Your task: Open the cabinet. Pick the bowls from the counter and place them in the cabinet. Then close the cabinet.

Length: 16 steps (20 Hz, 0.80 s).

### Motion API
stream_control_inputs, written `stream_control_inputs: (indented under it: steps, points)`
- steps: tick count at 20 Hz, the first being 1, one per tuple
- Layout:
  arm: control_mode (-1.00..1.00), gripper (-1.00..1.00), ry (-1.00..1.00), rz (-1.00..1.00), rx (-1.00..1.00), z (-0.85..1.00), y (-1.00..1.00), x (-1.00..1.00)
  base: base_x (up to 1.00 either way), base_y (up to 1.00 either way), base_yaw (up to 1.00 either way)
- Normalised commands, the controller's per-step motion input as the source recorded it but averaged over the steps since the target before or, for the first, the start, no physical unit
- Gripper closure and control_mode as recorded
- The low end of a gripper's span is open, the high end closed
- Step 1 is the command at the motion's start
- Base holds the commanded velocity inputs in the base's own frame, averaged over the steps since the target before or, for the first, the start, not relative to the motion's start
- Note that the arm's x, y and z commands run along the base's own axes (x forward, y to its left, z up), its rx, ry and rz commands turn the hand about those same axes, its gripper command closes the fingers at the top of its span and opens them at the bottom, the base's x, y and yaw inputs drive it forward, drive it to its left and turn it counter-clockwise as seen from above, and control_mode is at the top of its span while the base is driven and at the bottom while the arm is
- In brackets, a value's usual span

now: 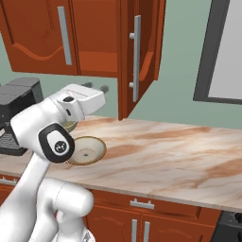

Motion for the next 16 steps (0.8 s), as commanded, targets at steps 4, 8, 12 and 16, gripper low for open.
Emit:
stream_control_inputs:
  steps: [4, 8, 12, 16]
  points:
    - [-1.0, -1.0, 0.02, 0.0, -0.1, -0.12, -0.14, 0.5, 0.0, 0.0, 0.0]
    - [-1.0, -1.0, 0.05, 0.0, -0.03, -0.1, -0.54, 0.32, 0.0, 0.0, 0.0]
    - [-1.0, -1.0, 0.21, 0.0, 0.0, -0.09, -0.71, 0.34, 0.0, 0.0, 0.0]
    - [-1.0, -1.0, 0.3, 0.0, 0.0, -0.17, -0.89, 0.48, 0.0, 0.0, 0.0]
